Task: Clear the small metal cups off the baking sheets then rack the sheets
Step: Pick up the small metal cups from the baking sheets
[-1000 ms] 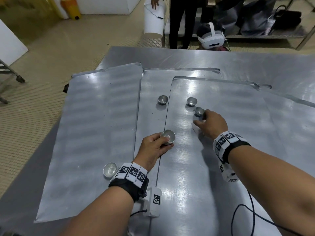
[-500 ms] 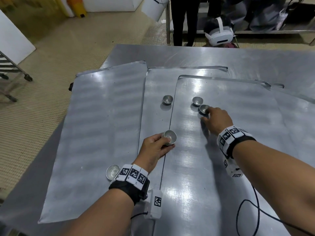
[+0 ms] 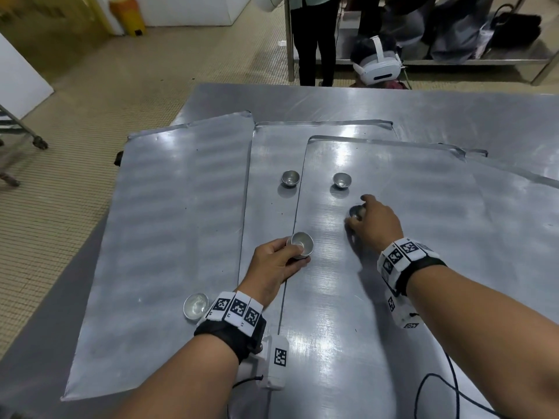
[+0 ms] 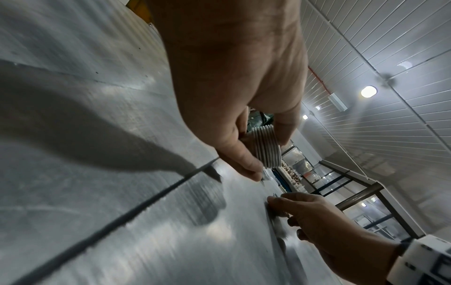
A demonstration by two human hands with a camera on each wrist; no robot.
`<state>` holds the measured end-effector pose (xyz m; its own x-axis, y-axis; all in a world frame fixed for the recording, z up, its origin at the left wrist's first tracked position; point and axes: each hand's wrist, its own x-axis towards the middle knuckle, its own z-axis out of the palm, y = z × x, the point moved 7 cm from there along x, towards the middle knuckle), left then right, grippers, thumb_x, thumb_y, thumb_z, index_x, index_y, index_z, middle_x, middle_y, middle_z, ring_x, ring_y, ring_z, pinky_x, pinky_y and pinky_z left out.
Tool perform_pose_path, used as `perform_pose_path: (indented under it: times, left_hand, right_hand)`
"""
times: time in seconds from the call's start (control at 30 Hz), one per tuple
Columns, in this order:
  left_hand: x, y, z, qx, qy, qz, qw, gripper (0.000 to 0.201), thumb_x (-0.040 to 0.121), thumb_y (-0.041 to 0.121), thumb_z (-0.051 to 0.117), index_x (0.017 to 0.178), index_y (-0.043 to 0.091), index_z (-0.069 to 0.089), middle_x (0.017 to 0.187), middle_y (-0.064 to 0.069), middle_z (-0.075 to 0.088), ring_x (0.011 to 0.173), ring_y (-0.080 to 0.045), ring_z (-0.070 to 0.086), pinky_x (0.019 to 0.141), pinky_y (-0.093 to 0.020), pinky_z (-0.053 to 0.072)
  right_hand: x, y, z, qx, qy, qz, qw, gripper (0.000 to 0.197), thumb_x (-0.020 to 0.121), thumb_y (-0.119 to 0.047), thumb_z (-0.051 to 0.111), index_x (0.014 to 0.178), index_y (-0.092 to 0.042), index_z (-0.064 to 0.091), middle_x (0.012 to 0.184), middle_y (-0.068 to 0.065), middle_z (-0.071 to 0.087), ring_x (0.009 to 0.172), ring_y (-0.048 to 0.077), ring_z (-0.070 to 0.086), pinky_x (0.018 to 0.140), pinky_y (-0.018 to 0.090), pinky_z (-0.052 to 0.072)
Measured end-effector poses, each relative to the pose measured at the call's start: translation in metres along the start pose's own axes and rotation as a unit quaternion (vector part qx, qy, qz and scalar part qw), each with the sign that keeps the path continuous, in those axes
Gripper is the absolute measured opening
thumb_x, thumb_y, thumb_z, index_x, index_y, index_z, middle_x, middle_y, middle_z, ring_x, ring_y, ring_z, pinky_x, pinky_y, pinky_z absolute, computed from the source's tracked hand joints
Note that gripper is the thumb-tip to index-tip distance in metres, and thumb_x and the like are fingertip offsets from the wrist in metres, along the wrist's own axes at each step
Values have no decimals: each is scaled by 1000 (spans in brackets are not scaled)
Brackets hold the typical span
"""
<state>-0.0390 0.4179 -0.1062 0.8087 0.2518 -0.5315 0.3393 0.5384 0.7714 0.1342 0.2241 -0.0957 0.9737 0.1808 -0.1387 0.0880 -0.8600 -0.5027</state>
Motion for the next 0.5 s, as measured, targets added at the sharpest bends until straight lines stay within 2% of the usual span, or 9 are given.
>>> perform_pose_path:
  times: [0.07,0.2,0.37,0.5]
  left_hand:
    - [-3,-1,2,1,2,-1,1000,17,90,-2,69,106,-3,73,109,-23,74,99,-31,74,93,-38,59]
    - [-7,-3,5,3,5,-2,1000,17,90,-2,69,107,-4,72,113,-25,72,99,-31,74,92,-38,59]
    - [-7,-6,2,-2,18,-1,1000,11,90,-1,66,98,-7,72,110,-27,71,100,-32,72,95,-45,58]
    - [-7,-6,4,-15,24,-6,1000,14,93,4,62,95,-8,69,99,-26,72,98,-36,73,96,-48,57]
  right_hand:
    - [-10,0,5,-6,-9,-6,1000,56,87,-36,70,135,-13,55,123,14,65,113,36,58,90,40,48]
    - [-30,-1,10,3,-28,-11,1000,52,87,-38,70,131,-14,58,122,13,65,110,32,61,85,33,45]
    - [-56,-21,1,106,-13,-42,993,63,84,-44,75,136,-17,53,125,6,67,108,26,64,91,33,49]
    - [-81,-51,-5,167,-19,-104,980,59,81,-48,77,132,-24,59,110,-10,67,93,7,63,73,13,43]
